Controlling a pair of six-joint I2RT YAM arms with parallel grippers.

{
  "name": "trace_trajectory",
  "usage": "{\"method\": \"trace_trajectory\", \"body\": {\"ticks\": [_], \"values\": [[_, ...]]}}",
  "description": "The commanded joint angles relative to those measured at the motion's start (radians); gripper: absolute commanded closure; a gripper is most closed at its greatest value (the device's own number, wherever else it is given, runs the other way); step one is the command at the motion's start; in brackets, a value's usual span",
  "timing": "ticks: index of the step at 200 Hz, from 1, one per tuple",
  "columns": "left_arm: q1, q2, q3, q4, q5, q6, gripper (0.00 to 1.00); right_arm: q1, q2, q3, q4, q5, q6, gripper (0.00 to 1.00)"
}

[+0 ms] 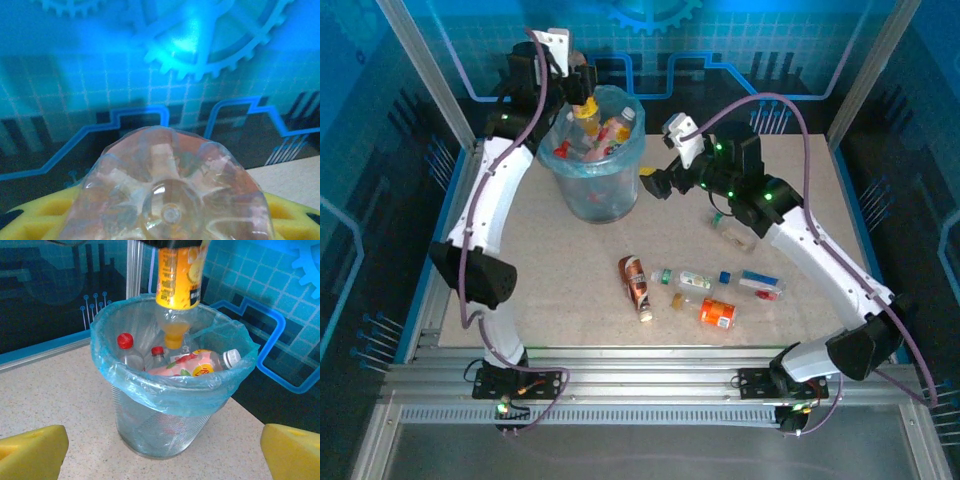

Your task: Put the plastic bottles in the bin

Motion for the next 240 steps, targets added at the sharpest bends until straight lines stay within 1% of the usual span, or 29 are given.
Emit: {"method": "trace_trajectory", "body": {"ticks": [1,17,43,65,83,123,155,164,179,198,211,228,240], "values": [[0.021,0.046,0.039,-0.018,-0.027,0.068,0.55,-0.028,0.032,0.042,0.011,-0.035,-0.006,0.0],[0.026,0.082,0.036,-0.007,-0.009,0.093,0.55,-0.04,0.054,0.056,0.004,-0.056,-0.002,0.0],[0.026,0.127,0.035,-0.024,-0.009,0.129,0.54,-0.051,0.086,0.069,-0.007,-0.072,0.001,0.0],[0.026,0.128,-0.035,0.003,0.022,0.179,0.54,-0.057,0.107,0.071,-0.013,-0.086,0.003,0.0],[0.026,0.125,-0.083,0.011,0.027,0.2,0.54,-0.063,0.124,0.078,-0.022,-0.096,0.005,0.0],[0.028,0.117,-0.167,0.037,0.034,0.198,0.53,-0.073,0.138,0.084,-0.031,-0.12,0.012,0.0],[0.037,0.108,-0.234,0.084,0.089,0.162,0.5,-0.078,0.14,0.079,-0.036,-0.128,0.017,0.0],[0.04,0.108,-0.241,0.092,0.105,0.15,0.48,-0.08,0.141,0.079,-0.04,-0.13,0.019,0.0],[0.042,0.106,-0.233,0.091,0.117,0.138,0.41,-0.083,0.14,0.081,-0.044,-0.132,0.019,0.0],[0.043,0.091,-0.207,0.09,0.127,0.118,0.25,-0.086,0.138,0.084,-0.048,-0.136,0.02,0.0],[0.042,0.073,-0.177,0.08,0.127,0.108,0.17,-0.085,0.134,0.085,-0.047,-0.14,0.023,0.0],[0.044,0.048,-0.128,0.062,0.109,0.093,0.12,-0.085,0.132,0.084,-0.045,-0.143,0.026,0.0],[0.042,0.029,-0.1,0.051,0.082,0.086,0.11,-0.086,0.131,0.084,-0.044,-0.149,0.03,0.0]]}}
